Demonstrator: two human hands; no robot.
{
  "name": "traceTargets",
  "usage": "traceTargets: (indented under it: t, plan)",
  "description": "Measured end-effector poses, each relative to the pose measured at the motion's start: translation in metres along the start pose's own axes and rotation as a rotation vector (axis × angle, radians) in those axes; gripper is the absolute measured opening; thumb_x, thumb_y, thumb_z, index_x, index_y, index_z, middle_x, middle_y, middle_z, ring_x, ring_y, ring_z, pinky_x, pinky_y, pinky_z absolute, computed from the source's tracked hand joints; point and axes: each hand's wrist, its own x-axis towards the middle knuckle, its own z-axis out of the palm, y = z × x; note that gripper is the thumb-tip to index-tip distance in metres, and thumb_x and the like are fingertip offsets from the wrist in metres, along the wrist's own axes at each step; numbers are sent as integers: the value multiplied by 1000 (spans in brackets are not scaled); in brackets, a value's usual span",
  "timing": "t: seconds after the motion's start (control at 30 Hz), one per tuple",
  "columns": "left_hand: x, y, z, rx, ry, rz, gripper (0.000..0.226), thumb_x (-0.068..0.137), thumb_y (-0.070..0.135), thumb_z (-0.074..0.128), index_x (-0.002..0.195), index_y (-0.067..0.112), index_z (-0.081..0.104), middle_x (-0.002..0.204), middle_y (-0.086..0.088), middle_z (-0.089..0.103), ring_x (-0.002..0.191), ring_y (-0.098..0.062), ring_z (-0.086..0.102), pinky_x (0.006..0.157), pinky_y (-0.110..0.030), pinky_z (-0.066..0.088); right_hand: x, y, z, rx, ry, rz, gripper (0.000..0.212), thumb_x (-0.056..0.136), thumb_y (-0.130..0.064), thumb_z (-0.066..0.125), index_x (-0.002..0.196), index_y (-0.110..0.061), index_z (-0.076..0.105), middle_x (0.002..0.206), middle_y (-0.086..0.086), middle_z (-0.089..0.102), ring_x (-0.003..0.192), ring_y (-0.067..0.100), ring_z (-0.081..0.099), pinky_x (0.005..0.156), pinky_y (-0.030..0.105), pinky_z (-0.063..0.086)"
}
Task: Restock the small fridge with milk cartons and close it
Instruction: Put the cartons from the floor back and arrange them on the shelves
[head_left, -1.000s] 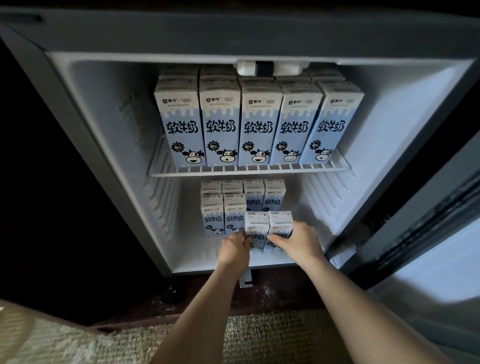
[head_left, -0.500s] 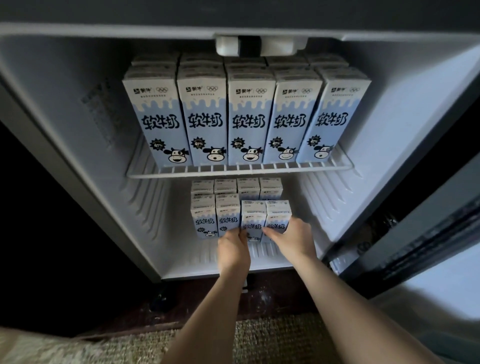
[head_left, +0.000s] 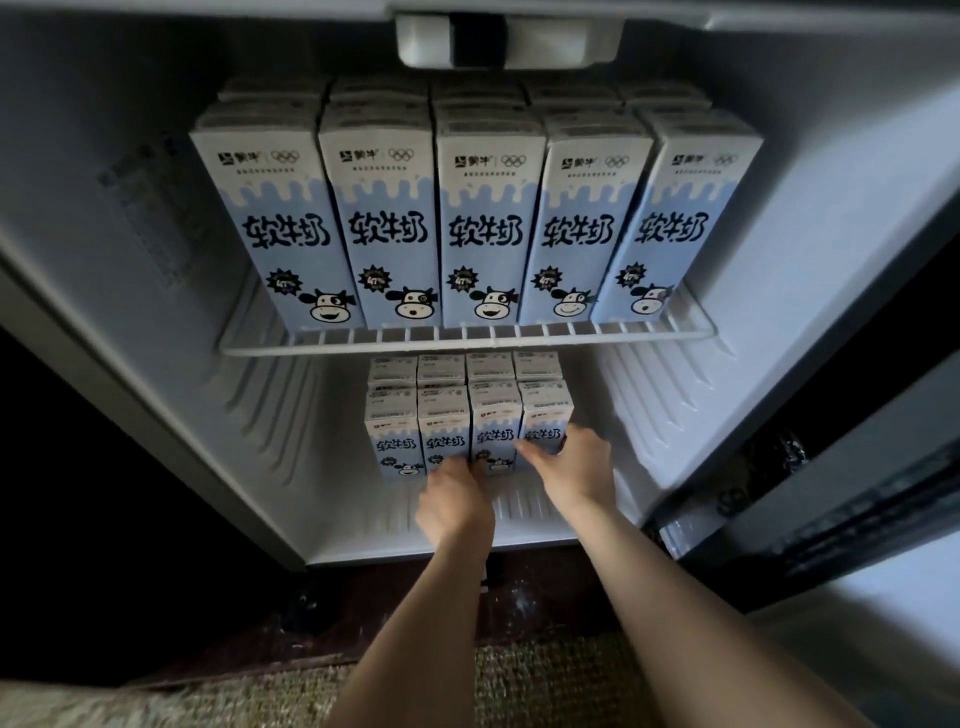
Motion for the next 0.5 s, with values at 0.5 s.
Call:
traceTargets:
  t: [0.5]
  plan:
    - [-24,-14,-20,-147,-252,51,42,96,45,41,93,9,63,99,-10,70,89,-23,66,75,-31,51,-31,-6,-20,-192,-192,90,40,94,-44,51,101,-5,60,95,9,62,92,27,59,63,25,39]
